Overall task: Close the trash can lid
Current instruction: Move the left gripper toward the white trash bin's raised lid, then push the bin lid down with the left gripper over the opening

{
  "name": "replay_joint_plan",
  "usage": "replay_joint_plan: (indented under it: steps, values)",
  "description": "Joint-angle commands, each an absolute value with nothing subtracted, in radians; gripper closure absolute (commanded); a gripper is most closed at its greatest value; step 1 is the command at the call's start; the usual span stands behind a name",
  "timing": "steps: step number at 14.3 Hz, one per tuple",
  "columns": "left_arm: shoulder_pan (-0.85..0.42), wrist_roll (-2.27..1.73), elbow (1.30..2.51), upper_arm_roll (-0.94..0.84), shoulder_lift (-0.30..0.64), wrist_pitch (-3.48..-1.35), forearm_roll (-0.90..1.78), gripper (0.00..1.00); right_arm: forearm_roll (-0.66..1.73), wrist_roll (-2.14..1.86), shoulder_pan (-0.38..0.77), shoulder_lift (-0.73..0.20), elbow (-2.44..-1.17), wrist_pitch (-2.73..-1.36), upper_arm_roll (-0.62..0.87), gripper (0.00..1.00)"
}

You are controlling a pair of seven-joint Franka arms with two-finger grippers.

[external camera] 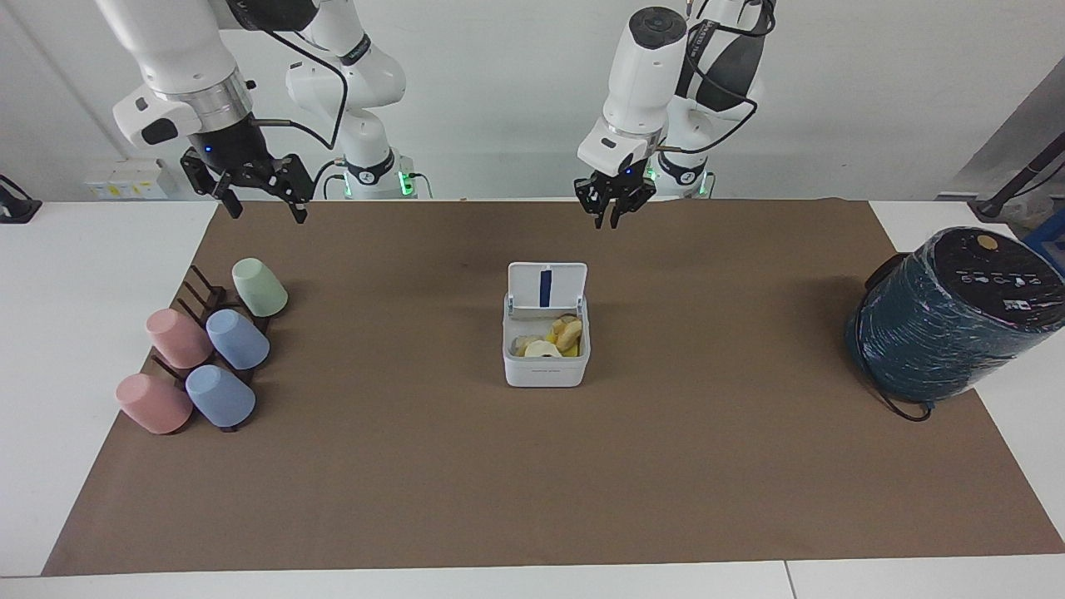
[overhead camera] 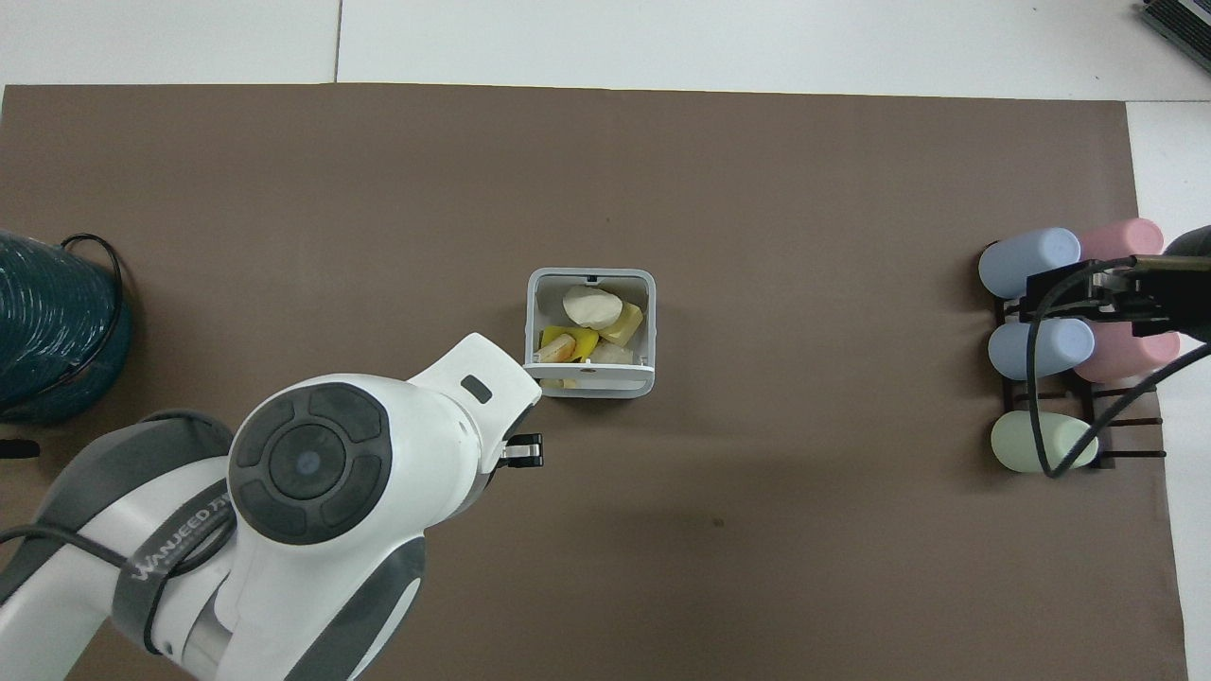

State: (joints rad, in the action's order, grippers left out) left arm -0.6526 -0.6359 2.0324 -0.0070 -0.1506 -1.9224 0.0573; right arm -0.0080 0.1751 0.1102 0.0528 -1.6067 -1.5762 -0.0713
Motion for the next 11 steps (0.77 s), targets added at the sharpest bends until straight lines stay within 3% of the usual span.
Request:
replay_joint_plan:
  steps: [1,11]
  values:
    - [-0.709,-0.693,2.089,0.009,-0.184,-1.982,0.072,0.75,0.014,0.186,0.098,0.074,-1.632,-1.591,-0.066,0.00]
    - [-0.732,-0.824,2.085,0.011,-0.072,-2.270,0.100,0.93,0.012,0.186,0.098,0.074,-1.632,-1.591,-0.066,0.00]
